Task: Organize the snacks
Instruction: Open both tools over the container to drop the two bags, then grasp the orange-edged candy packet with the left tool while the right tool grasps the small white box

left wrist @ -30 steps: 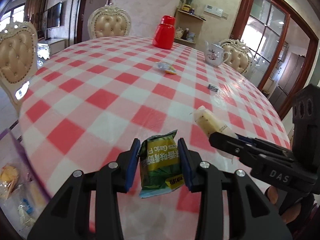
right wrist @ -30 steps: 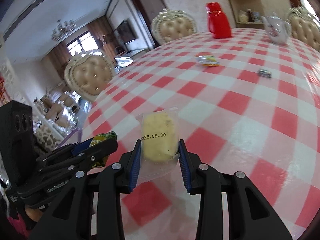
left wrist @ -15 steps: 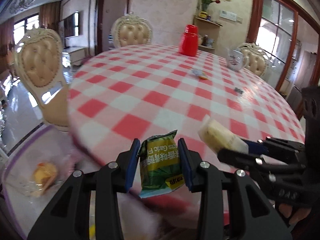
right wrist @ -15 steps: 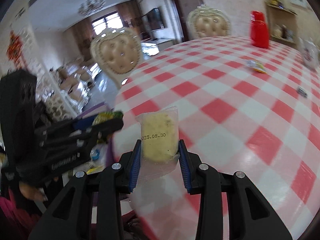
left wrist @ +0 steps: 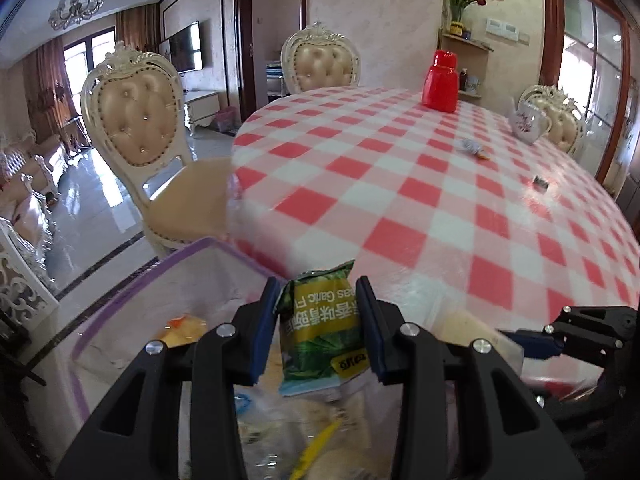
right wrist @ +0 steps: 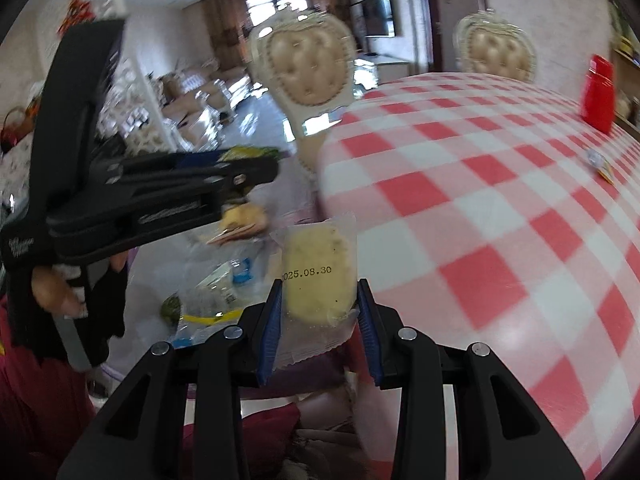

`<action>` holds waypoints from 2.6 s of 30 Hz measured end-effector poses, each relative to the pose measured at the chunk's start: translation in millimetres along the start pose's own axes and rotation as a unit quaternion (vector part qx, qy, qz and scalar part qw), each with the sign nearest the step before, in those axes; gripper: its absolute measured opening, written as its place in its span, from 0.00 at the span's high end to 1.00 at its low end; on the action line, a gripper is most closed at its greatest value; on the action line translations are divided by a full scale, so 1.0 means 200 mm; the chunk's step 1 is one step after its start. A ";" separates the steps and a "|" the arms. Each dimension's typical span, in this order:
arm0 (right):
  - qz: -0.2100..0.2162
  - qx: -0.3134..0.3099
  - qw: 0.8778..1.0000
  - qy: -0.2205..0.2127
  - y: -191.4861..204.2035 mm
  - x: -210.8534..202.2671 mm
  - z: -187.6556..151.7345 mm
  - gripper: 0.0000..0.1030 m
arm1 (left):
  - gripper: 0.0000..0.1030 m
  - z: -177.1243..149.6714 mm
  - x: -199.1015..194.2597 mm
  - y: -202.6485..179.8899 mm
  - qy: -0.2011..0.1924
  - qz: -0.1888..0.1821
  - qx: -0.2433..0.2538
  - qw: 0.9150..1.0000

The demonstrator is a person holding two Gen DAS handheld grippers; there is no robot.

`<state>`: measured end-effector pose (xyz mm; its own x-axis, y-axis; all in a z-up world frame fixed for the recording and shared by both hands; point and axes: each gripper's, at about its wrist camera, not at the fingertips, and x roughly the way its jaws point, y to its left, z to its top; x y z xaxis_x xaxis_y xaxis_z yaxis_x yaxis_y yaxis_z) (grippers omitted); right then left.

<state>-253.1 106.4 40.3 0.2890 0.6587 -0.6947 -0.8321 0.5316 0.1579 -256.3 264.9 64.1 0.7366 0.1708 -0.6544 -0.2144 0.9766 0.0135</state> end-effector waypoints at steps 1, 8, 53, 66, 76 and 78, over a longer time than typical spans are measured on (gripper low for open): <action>0.005 -0.013 1.000 0.003 0.04 0.02 0.01 0.66 | 0.62 0.00 0.00 0.02 0.000 0.004 -0.002 1.000; 0.036 -0.085 0.995 0.028 0.30 0.16 0.03 0.66 | 0.62 -0.01 -0.03 0.21 0.001 0.050 -0.022 0.999; -0.266 0.354 0.894 -0.069 -2.26 -0.47 -0.13 0.42 | 0.03 0.91 1.26 -1.32 0.031 -0.102 -0.171 0.979; -0.296 0.339 0.893 -0.013 -2.32 -0.28 0.01 0.57 | 0.03 1.04 1.45 -1.30 -0.017 -0.103 -0.244 0.964; -0.337 0.330 0.882 -0.002 -2.38 -0.25 0.06 0.57 | 0.03 1.02 1.44 -1.22 -0.016 -0.093 -0.265 0.959; -0.335 0.328 0.883 0.000 -2.40 -0.24 0.06 0.57 | 0.03 1.02 1.44 -1.21 -0.016 -0.095 -0.267 0.959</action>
<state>137.7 -173.7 6.7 0.6128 0.0802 -0.7861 -0.0209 0.9961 0.0853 138.2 103.9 26.3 0.8123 0.0081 -0.5832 -0.3655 0.7863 -0.4982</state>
